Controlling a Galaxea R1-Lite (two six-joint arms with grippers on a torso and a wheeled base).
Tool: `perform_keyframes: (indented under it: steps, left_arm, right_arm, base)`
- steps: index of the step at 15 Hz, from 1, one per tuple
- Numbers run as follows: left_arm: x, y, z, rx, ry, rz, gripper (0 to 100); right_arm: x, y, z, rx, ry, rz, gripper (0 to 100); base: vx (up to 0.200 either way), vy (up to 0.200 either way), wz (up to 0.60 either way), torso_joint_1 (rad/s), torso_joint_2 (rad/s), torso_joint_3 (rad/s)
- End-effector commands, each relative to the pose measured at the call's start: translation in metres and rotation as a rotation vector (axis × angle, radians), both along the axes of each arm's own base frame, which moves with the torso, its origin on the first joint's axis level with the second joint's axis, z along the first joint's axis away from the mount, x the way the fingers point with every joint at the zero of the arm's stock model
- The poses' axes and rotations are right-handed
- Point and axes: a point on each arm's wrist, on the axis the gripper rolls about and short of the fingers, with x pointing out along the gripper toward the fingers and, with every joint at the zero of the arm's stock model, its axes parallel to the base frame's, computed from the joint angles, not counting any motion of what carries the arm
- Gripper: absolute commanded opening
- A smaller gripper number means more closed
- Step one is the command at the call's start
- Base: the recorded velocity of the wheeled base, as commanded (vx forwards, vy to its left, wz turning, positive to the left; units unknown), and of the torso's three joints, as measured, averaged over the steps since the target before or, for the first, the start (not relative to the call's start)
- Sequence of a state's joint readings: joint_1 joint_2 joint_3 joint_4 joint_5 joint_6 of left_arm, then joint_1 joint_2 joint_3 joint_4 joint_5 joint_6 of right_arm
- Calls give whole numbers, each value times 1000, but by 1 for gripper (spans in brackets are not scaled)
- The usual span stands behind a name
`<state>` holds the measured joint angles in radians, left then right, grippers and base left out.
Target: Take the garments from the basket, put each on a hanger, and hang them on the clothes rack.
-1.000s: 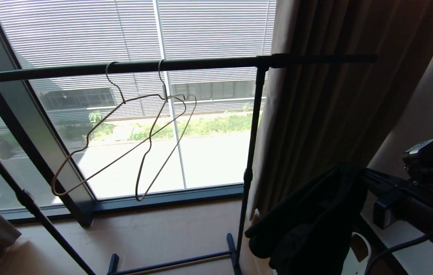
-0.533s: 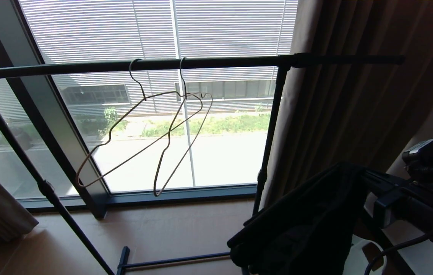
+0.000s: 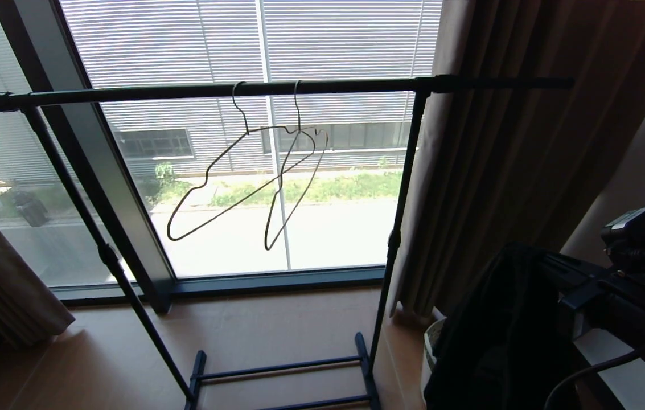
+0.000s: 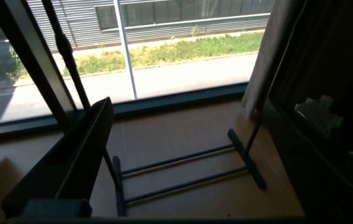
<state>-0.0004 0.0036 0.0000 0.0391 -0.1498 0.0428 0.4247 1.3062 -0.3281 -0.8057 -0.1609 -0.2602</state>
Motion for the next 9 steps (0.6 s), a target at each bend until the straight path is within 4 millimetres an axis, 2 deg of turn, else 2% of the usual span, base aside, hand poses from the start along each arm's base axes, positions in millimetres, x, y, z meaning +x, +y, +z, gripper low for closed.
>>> perform_keyframes:
  steps: [1, 3, 9]
  left_arm:
    - [0, 0, 0, 0, 2, 0, 100]
    - [0, 0, 0, 0, 2, 0, 100]
    - [0, 0, 0, 2, 1, 1, 100]
  right_arm:
    - [1, 0, -1, -2, 4, 0, 0]
    - [1, 0, -1, -2, 4, 0, 0]
    - [1, 1, 1, 2, -2, 1, 0]
  base:
    - [0, 200, 0, 12, 2, 2]
    - [0, 200, 0, 17, 2, -2]
    - [0, 0, 0, 0, 0, 0]
